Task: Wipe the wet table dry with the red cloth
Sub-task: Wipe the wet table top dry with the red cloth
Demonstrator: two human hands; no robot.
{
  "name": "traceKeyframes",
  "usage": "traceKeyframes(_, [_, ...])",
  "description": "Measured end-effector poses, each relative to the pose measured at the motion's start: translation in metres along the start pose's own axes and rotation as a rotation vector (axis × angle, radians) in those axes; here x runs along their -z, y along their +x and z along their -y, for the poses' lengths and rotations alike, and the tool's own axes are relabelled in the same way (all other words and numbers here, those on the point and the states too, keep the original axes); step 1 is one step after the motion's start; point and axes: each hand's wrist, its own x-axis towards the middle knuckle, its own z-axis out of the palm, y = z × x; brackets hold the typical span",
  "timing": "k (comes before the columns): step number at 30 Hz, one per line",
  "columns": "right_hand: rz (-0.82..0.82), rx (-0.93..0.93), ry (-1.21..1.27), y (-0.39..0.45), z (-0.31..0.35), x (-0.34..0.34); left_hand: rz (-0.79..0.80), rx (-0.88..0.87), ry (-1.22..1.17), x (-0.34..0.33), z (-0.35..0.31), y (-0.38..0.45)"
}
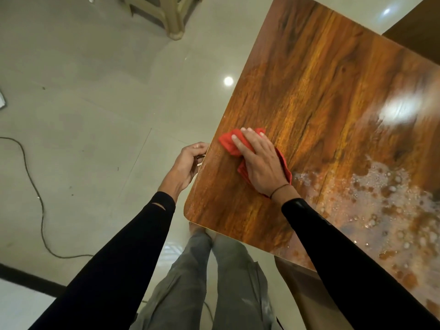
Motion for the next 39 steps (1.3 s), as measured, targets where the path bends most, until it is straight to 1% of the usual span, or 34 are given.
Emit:
traceKeyframes(3, [-0.041,-0.180,-0.020,0.045,0.011,0.005,-0.009,0.006,-0.040,-0.001,0.005,0.002])
traceKeyframes(5, [-0.039,-0.190,-0.022,0.073,0.016,0.008,-0.015,0.010,-0.054,-0.002,0.006,0.003])
traceKeyframes(7, [-0.014,-0.111,-0.013,0.086,0.018,0.008,-0.017,0.016,-0.051,-0.001,0.007,0.003])
traceKeyframes(10, [0.042,0.146,0.032,0.076,0.009,0.006,-0.049,0.015,-0.059,-0.001,0.003,0.003])
traceKeyframes(12, [0.081,0.297,0.063,0.057,-0.002,0.005,-0.102,0.005,-0.119,-0.001,0.000,0.004])
traceKeyframes(14, [0.102,0.357,0.069,0.040,-0.019,0.005,-0.136,0.008,-0.156,-0.001,-0.003,0.005])
traceKeyframes(15, [0.100,0.354,0.063,0.034,-0.028,0.006,-0.134,0.010,-0.148,-0.002,-0.005,0.007])
traceKeyframes(17, [0.062,0.285,0.046,0.033,-0.048,0.011,-0.134,0.007,-0.116,-0.007,-0.009,0.012])
traceKeyframes(20, [-0.011,0.095,0.025,0.056,-0.065,0.018,-0.176,-0.017,-0.065,-0.018,-0.018,0.023])
traceKeyframes(23, [-0.047,-0.052,-0.020,0.092,-0.059,0.022,-0.195,-0.011,-0.069,-0.027,-0.028,0.034])
traceKeyframes(25, [-0.048,-0.064,-0.027,0.107,-0.048,0.022,-0.168,-0.008,-0.086,-0.030,-0.034,0.039])
traceKeyframes(26, [-0.048,-0.031,-0.019,0.109,-0.041,0.021,-0.148,-0.010,-0.097,-0.031,-0.037,0.041])
traceKeyframes(28, [-0.022,0.116,0.023,0.100,-0.028,0.018,-0.129,-0.019,-0.127,-0.034,-0.044,0.045])
traceKeyframes(30, [0.069,0.310,0.071,0.073,-0.015,0.012,-0.120,-0.029,-0.163,-0.034,-0.051,0.050])
traceKeyframes(32, [0.192,0.485,0.068,0.040,-0.012,0.009,-0.101,-0.013,-0.136,-0.034,-0.058,0.055])
traceKeyframes(34, [0.260,0.587,0.052,0.020,-0.029,0.011,-0.092,0.000,-0.062,-0.034,-0.064,0.058])
traceKeyframes(36, [0.225,0.586,0.067,0.019,-0.054,0.017,-0.114,-0.020,0.007,-0.039,-0.068,0.064])
traceKeyframes(39, [0.104,0.427,0.078,0.042,-0.097,0.031,-0.184,-0.090,0.079,-0.054,-0.074,0.075])
